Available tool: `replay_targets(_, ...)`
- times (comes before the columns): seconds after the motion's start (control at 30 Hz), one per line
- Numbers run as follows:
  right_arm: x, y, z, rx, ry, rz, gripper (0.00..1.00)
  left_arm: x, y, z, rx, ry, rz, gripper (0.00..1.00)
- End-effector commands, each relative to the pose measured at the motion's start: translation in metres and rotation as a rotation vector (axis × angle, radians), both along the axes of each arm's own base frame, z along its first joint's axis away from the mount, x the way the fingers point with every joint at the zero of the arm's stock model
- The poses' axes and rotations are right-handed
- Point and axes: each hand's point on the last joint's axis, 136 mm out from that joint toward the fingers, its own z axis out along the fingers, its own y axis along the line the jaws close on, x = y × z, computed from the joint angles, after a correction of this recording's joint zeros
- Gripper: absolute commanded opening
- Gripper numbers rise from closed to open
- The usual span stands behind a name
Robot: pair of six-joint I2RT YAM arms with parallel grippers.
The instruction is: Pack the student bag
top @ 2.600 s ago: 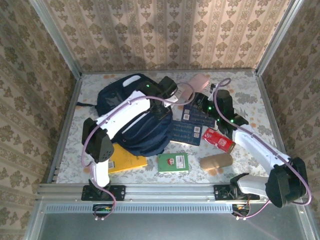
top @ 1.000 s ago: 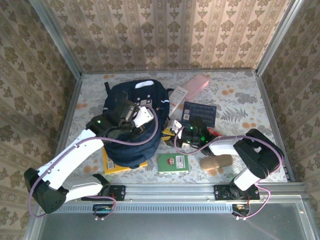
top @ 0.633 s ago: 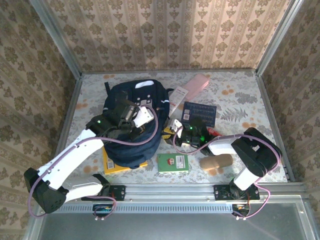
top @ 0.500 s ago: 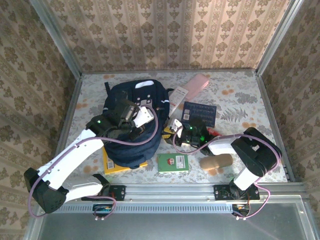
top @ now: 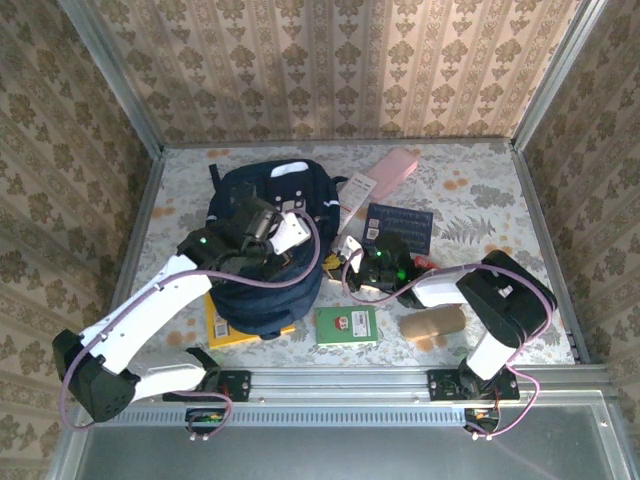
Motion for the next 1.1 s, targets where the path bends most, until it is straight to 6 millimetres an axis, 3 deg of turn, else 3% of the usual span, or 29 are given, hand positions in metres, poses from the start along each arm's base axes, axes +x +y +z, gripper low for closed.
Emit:
replay_targets(0.0, -0.006, -0.002, 0.021, 0.015, -0.045, -0.028, 0.0, 0.025, -0.015, 0.038, -0.124, -0.089, 0.057, 0.0)
replay_targets(0.3, -0.044, -0.006, 0.019, -0.095, -0.072, -0.081, 0.0, 0.061, -0.029, 0.033, -0.182, -0.033, 0.184, 0.0)
replay_targets(0.47, -0.059, 0.011, 0.026, -0.118, -0.083, -0.038, 0.0, 0.076, -0.047, 0.032, -0.251, 0.035, 0.221, 0.0)
replay_targets(0.6, -0.063, 0.026, 0.035, -0.109, -0.088, -0.035, 0.0, 0.084, -0.062, 0.027, -0.275, 0.114, 0.252, 0.0)
replay_targets(0.63, -0.063, 0.029, 0.026, -0.131, -0.071, -0.04, 0.0, 0.086, -0.065, 0.026, -0.283, 0.133, 0.265, 0.0)
replay_targets(0.83, -0.062, 0.033, 0.032, -0.108, -0.056, -0.081, 0.0, 0.099, -0.077, 0.02, -0.372, 0.25, 0.326, 0.0)
replay_targets(1.07, -0.061, 0.043, 0.024, -0.108, -0.025, -0.078, 0.0, 0.111, -0.097, 0.008, -0.434, 0.349, 0.341, 0.0)
